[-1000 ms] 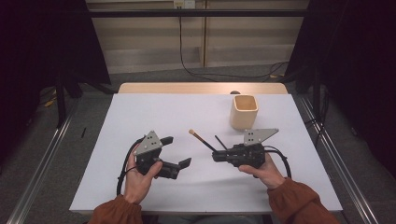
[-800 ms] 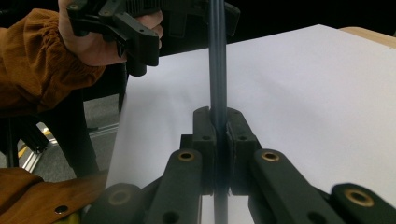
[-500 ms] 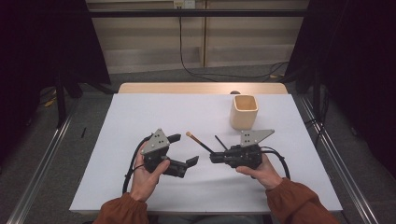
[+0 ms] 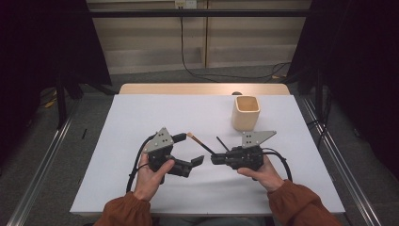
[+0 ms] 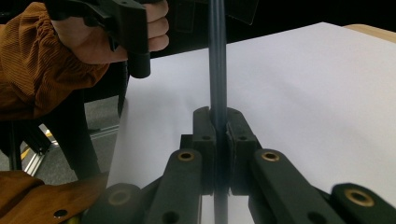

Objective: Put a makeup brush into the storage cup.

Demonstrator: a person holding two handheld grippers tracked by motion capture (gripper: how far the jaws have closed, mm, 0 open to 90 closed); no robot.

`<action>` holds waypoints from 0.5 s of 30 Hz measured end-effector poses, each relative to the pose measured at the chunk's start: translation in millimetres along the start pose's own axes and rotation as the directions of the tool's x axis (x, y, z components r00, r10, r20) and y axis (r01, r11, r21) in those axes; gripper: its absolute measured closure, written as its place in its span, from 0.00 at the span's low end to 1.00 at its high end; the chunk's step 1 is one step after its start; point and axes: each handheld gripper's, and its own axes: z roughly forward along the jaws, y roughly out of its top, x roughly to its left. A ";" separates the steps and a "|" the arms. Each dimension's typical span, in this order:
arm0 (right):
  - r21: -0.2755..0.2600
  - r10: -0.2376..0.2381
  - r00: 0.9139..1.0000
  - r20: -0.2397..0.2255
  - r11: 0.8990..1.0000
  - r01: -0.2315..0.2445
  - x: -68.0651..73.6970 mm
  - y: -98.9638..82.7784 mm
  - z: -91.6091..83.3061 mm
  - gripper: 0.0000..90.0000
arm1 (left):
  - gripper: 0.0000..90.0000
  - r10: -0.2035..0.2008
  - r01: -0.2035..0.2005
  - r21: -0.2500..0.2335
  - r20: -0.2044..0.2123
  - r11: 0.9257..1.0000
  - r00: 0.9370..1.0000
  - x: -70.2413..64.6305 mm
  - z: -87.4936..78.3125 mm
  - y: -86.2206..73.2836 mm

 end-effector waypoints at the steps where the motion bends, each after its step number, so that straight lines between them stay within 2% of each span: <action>1: -0.001 -0.001 1.000 -0.002 1.000 0.001 0.2 0.0 0.5 0.94 | 0.03 0.012 -0.012 -0.004 -0.007 1.000 1.000 -1.3 0.5 0.5; 3: -0.003 -0.002 1.000 -0.003 1.000 0.002 0.6 0.2 1.1 0.94 | 0.03 0.015 -0.015 0.003 0.009 1.000 1.000 -3.2 2.0 1.4; 8: -0.006 0.002 1.000 0.001 1.000 -0.002 0.6 0.0 0.5 0.94 | 0.04 0.009 -0.009 -0.019 0.009 1.000 1.000 -8.0 3.9 1.9; 15: -0.002 0.002 1.000 -0.002 1.000 -0.002 1.0 -1.0 2.0 0.94 | 0.17 0.005 -0.005 -0.036 -0.004 0.999 1.000 -8.1 5.5 2.5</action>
